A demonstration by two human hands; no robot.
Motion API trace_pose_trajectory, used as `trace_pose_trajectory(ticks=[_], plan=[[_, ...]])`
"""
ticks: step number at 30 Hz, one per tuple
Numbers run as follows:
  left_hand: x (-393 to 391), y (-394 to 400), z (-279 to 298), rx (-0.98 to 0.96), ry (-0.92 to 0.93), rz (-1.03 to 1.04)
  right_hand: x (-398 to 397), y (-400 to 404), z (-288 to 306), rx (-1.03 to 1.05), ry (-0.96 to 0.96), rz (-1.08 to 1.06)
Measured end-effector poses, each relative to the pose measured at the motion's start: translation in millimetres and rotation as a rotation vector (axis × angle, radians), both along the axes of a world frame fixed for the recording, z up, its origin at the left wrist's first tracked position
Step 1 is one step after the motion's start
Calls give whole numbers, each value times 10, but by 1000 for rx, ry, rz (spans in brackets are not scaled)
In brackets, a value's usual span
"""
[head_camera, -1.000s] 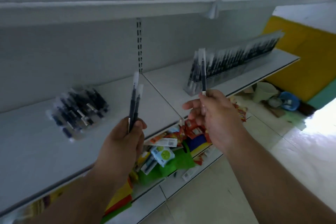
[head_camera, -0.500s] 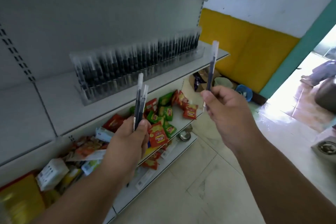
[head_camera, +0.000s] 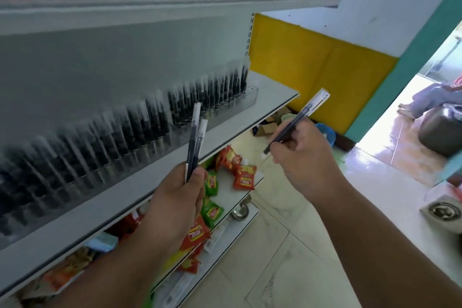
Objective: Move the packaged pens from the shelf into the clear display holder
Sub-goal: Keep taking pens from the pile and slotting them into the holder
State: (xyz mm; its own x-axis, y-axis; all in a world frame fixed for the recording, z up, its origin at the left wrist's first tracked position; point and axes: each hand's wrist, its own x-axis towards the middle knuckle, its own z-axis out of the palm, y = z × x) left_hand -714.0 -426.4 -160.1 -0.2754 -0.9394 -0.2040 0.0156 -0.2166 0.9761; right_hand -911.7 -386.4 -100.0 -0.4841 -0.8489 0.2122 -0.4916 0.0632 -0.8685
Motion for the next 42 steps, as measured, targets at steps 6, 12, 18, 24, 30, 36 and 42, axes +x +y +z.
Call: trace_pose_trajectory(ticks=[6, 12, 18, 24, 30, 36, 42], plan=[[-463, -401, -85, 3, 3, 66, -553, -625, -147, -60, 70, 23], [-1036, -726, -216, -1, 26, 192, -1311, -1600, -201, -131, 269, 82], [-1661, -954, -244, -9, 41, 342, -1763, -2447, -172, -118, 395, 325], [-1967, -1025, -277, -18, 25, 445, -1827, -2875, -167, -81, 478, 478], [-2049, -1023, -240, -20, 16, 493, -1855, -2963, -81, -74, 593, 545], [-2118, -1046, -237, -2, 9, 513, -1834, -2977, -243, 53, 656, 635], [-2147, -1051, -209, -6, 18, 518, -1822, -3019, -340, 114, 553, 613]])
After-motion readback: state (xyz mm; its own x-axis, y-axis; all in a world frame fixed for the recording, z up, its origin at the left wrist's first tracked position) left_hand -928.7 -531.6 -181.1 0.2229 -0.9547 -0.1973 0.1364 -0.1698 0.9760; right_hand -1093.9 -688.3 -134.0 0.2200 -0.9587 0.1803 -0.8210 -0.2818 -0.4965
